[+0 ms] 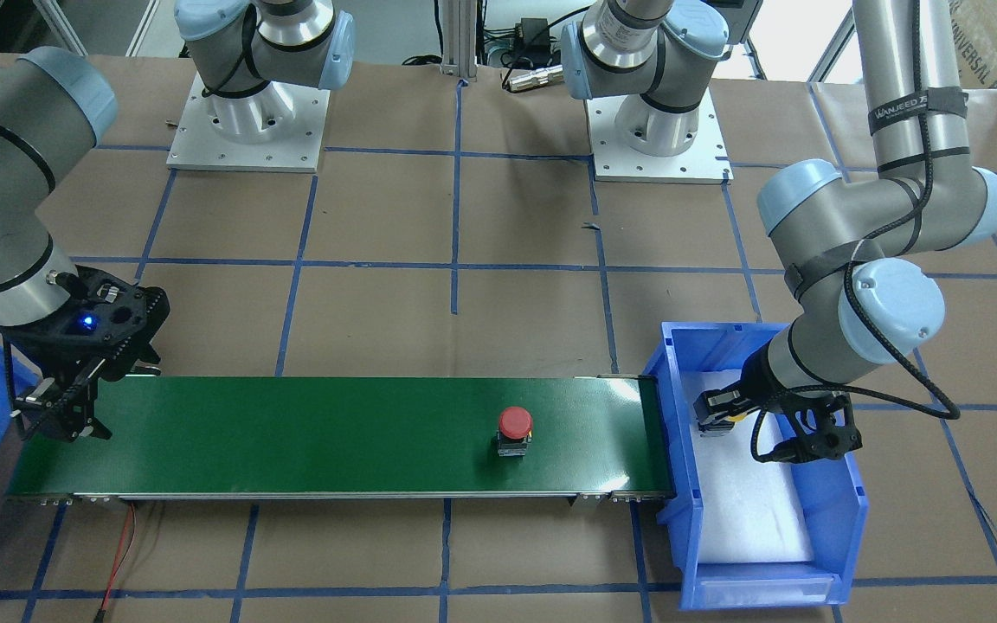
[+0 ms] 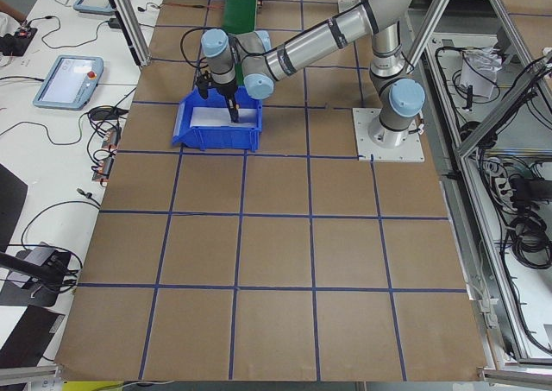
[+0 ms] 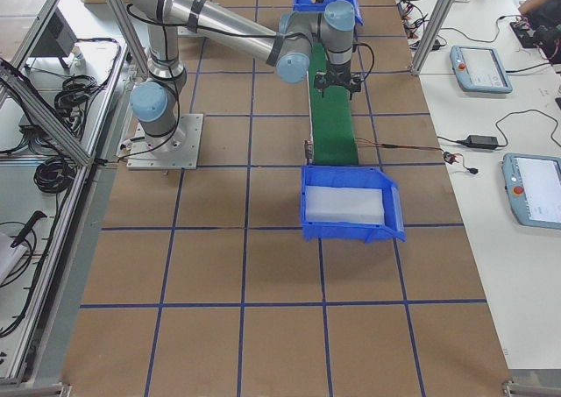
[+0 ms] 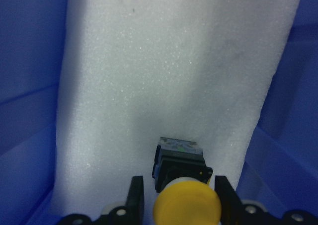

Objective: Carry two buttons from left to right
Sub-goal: 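Lift the yellow button and place it on the conveyor belt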

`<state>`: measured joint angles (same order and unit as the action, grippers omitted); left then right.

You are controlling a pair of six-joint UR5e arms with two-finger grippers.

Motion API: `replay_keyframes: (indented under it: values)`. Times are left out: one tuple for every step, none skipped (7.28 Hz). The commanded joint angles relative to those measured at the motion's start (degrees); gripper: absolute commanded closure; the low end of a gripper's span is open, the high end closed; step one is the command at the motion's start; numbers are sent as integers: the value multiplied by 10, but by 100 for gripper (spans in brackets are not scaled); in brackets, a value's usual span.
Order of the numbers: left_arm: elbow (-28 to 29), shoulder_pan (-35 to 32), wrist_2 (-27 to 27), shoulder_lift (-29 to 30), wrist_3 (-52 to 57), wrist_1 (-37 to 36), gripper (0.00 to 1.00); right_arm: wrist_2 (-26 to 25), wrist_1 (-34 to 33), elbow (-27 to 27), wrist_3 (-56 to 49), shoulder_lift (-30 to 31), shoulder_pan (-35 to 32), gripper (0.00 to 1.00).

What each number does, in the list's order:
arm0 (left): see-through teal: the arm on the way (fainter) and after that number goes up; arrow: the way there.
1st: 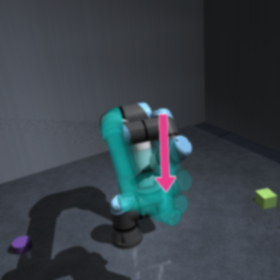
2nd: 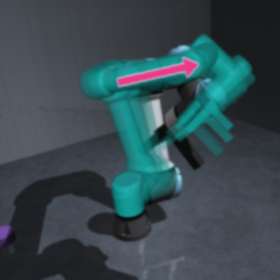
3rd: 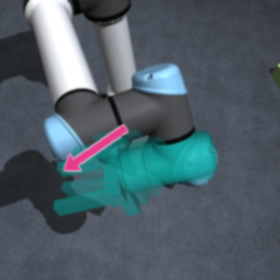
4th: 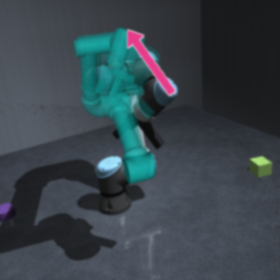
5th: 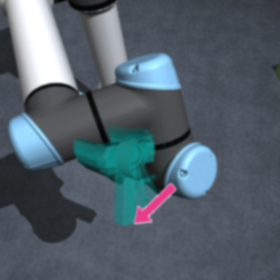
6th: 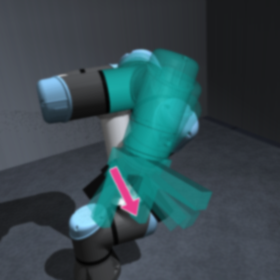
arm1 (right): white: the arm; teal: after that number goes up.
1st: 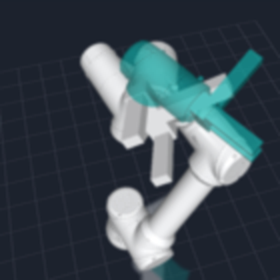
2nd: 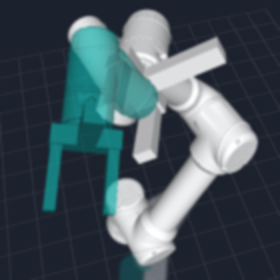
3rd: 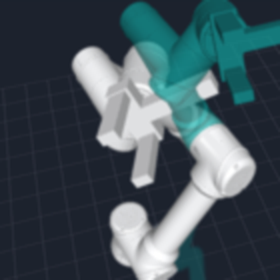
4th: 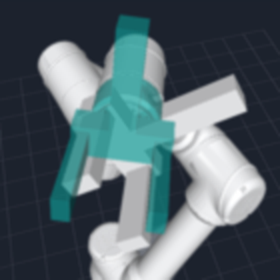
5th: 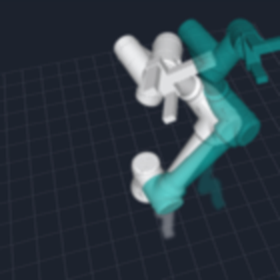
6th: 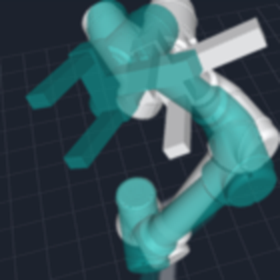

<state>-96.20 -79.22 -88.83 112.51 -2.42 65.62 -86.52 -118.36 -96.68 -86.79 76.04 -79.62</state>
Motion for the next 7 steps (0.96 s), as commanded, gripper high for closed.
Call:
replay_keyframes:
  values:
    - [21,3,-2,-6,1,7,73,0,0,2,-6,-5,0,0]
    - [53,2,-4,-5,5,28,73,2,0,3,-6,-5,0,0]
    - [98,-3,-4,2,5,68,73,4,1,3,-6,-5,0,0]
    - [130,-9,-3,0,5,101,73,4,1,3,-6,-5,0,0]
    - [145,-45,-4,-8,5,104,73,4,1,3,-6,-5,0,0]
    - [154,-87,-12,-18,5,103,73,4,1,3,-7,-5,0,0]
    - [160,-118,-38,-21,1,103,73,3,1,4,-9,-5,0,0]
